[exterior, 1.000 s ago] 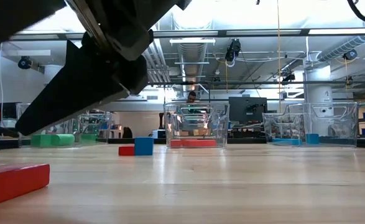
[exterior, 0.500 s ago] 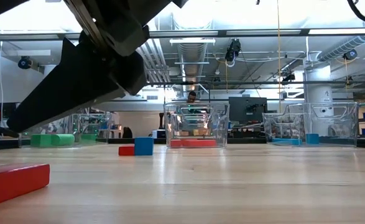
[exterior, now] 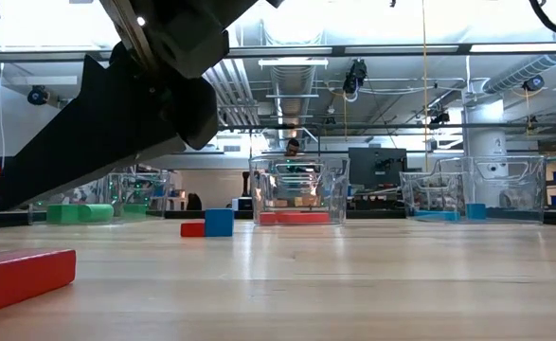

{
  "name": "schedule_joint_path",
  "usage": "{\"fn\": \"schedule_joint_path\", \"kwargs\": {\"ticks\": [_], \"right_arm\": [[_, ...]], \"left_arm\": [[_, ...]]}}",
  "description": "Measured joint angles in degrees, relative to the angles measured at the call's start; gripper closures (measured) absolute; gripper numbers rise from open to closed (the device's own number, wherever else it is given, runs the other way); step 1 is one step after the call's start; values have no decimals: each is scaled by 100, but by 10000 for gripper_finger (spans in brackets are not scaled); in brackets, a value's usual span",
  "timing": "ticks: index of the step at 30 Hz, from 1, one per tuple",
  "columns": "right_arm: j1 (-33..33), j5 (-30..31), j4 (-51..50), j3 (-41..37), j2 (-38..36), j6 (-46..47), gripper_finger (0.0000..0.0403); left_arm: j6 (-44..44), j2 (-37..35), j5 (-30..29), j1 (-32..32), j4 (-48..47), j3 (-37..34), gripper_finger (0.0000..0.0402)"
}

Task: Sort blocks
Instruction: Put the red wooden block into the middle transparent bin

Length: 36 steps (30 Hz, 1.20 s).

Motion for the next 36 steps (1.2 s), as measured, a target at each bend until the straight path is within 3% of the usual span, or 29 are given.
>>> {"fn": "schedule_joint_path", "kwargs": {"ticks": [36], "right_arm": [[1, 612, -51, -155, 7, 170, 3]], "left_arm": [[0, 2, 2, -1, -175, 0, 226]]}}
